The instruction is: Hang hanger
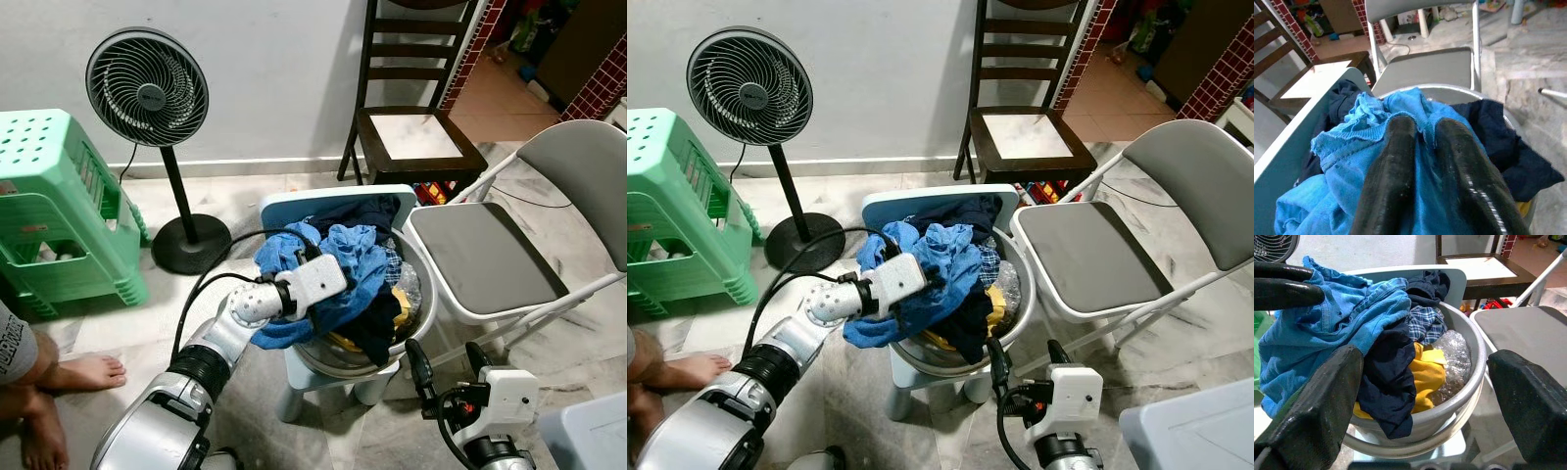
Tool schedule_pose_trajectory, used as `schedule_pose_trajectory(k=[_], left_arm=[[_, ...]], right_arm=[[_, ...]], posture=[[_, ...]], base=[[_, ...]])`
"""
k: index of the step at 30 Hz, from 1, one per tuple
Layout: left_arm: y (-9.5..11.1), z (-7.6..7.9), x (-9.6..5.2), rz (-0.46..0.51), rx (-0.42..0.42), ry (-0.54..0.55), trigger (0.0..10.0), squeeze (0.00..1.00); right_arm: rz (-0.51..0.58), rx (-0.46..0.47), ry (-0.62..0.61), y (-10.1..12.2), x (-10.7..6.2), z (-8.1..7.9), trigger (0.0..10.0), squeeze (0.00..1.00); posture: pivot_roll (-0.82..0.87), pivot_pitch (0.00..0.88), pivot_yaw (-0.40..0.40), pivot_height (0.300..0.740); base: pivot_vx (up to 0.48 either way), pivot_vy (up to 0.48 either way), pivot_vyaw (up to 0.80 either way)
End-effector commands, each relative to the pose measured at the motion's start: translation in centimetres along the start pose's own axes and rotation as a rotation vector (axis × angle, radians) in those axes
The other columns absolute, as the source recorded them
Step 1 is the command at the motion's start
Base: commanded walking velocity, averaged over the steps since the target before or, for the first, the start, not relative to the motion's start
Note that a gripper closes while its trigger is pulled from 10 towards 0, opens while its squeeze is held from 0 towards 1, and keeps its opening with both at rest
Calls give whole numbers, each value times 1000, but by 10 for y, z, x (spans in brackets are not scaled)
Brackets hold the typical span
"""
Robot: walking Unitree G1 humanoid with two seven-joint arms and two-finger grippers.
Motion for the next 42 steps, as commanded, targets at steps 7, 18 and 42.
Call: schedule_pose_trajectory(k=[7,18,42], left_arm=[[22,-2,0,130,32,-26,10000,1000],[28,-31,-27,242,-26,180,10000,1000],[-39,-47,-67,-25,-280,269,10000,1000]], right_arm=[[-21,-6,-20,-5,-1,4,10000,0],[-25,-4,-30,-7,-3,4,10000,0],[-46,-8,-37,-11,-8,6,10000,0]], posture=[[55,137,-123,740],[62,140,-115,740],[50,154,-121,740]], base=[[0,0,0],[0,0,0],[0,0,0]])
Point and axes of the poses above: a point about 5 cm out from each wrist's last joint towards the gripper, its own x axis pointing out of the wrist towards the gripper, its own y axis along the axis of the wrist's last joint, z = x × y, the point moved 1 cm from there along x, pointing out of the wrist towards the gripper
